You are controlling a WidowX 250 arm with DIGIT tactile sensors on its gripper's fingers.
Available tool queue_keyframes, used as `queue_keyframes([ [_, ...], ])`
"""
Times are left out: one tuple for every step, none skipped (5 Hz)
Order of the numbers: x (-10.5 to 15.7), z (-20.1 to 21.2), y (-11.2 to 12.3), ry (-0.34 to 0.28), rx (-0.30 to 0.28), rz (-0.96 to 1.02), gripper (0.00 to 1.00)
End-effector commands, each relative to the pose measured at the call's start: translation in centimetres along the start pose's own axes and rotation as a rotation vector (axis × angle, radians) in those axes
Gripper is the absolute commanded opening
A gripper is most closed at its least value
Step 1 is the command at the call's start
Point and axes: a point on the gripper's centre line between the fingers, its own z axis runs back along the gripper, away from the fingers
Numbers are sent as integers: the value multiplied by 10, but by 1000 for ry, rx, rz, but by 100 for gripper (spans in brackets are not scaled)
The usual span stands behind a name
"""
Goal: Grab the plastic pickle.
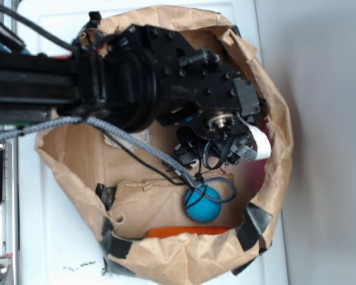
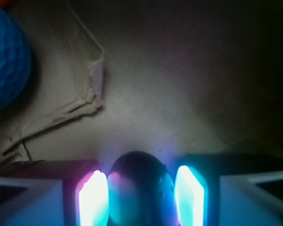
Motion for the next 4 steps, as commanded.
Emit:
queue_keyframes([
  [20,44,5,-107,76,28,0],
  [27,92,-5,-190,45,91,0],
  [34,126,-15,-216,21,102,0],
  [44,146,-29,-134,67,126,0],
])
